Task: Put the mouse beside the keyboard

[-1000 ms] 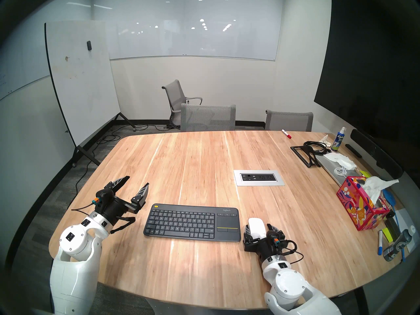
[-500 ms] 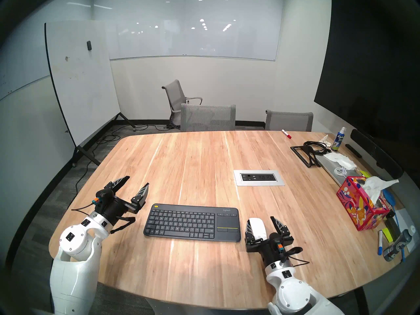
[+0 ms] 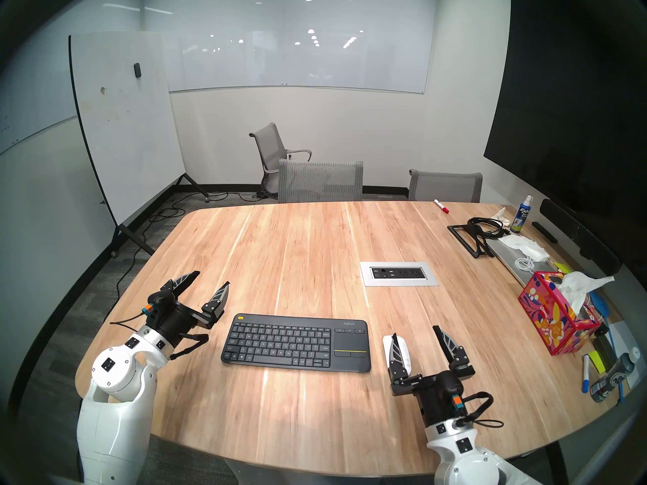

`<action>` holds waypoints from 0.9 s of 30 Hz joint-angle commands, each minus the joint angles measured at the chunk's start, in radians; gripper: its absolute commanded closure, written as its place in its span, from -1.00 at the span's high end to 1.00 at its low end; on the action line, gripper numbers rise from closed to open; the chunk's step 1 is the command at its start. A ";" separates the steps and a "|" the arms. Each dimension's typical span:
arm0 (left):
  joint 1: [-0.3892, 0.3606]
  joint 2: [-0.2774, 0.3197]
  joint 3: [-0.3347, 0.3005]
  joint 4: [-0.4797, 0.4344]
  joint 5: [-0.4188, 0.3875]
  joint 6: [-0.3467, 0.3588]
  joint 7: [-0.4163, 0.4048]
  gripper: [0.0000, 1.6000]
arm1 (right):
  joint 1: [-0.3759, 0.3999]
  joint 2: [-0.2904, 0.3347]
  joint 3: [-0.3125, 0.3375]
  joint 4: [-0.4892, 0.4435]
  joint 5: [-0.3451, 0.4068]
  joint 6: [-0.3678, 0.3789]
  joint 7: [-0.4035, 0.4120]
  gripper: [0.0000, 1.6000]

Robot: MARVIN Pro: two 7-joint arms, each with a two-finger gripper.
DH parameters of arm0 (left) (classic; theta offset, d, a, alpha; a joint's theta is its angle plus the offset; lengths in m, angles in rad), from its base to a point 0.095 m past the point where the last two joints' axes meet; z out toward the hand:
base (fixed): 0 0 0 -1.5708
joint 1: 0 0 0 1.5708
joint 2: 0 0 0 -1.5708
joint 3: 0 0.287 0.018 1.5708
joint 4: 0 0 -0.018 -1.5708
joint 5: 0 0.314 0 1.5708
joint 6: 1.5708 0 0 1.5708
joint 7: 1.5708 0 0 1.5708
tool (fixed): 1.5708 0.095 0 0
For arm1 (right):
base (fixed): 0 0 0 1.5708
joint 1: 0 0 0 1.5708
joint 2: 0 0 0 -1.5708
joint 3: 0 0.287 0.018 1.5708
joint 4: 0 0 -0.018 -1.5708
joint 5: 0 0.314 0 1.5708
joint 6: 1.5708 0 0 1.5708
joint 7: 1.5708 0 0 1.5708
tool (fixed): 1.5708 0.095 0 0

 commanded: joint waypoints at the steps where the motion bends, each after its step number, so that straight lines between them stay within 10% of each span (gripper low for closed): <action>1: -0.003 0.000 0.000 -0.014 -0.001 -0.003 -0.001 1.00 | -0.113 0.049 0.032 -0.094 -0.028 -0.116 -0.047 1.00; 27: -0.001 0.000 0.000 -0.017 0.000 -0.002 0.000 1.00 | -0.414 0.202 0.144 -0.144 -0.059 -0.403 -0.126 1.00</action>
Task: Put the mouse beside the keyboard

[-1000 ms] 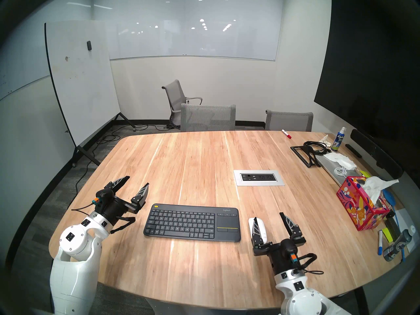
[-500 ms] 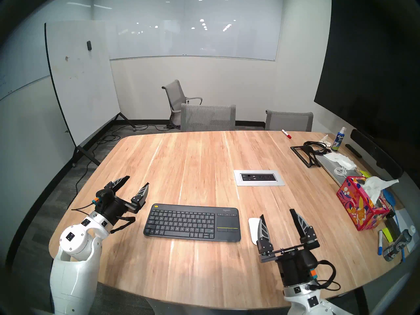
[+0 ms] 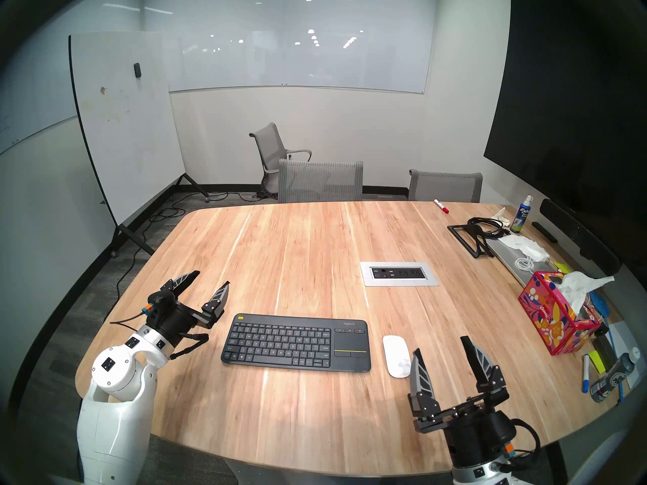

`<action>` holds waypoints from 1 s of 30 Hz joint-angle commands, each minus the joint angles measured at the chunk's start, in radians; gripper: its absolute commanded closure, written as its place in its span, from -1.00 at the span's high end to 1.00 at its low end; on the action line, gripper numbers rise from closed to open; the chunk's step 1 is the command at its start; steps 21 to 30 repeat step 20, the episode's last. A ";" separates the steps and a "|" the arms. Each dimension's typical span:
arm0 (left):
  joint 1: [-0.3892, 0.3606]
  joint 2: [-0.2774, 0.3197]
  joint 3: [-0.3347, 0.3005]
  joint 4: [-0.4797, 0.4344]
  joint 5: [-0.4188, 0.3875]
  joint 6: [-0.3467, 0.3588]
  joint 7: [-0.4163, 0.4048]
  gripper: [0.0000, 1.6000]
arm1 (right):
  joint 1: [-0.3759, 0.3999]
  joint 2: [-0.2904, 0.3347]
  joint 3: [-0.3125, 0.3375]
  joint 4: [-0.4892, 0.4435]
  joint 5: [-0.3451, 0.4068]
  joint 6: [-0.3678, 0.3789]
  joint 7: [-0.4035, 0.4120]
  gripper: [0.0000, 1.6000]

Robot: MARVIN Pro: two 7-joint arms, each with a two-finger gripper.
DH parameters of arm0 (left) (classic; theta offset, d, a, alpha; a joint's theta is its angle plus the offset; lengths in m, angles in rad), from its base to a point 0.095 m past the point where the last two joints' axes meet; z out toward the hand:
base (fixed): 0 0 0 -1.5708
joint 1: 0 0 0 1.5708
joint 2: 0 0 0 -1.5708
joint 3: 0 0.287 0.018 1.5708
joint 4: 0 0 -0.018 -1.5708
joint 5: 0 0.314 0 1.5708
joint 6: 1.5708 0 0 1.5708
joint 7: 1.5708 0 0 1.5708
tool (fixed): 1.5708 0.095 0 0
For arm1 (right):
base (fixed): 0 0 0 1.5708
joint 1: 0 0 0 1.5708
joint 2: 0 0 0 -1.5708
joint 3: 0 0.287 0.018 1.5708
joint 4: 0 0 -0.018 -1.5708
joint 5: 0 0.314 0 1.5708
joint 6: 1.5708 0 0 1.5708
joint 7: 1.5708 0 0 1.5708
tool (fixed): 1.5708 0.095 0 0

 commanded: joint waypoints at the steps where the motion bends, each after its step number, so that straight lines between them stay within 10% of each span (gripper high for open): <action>1: 0.000 0.000 0.000 -0.018 0.000 -0.002 0.000 1.00 | -0.114 0.042 0.055 -0.039 0.004 -0.035 -0.008 1.00; 30: 0.001 0.000 0.000 -0.019 0.000 -0.001 0.000 1.00 | -0.157 0.060 0.086 -0.050 0.011 -0.040 -0.014 1.00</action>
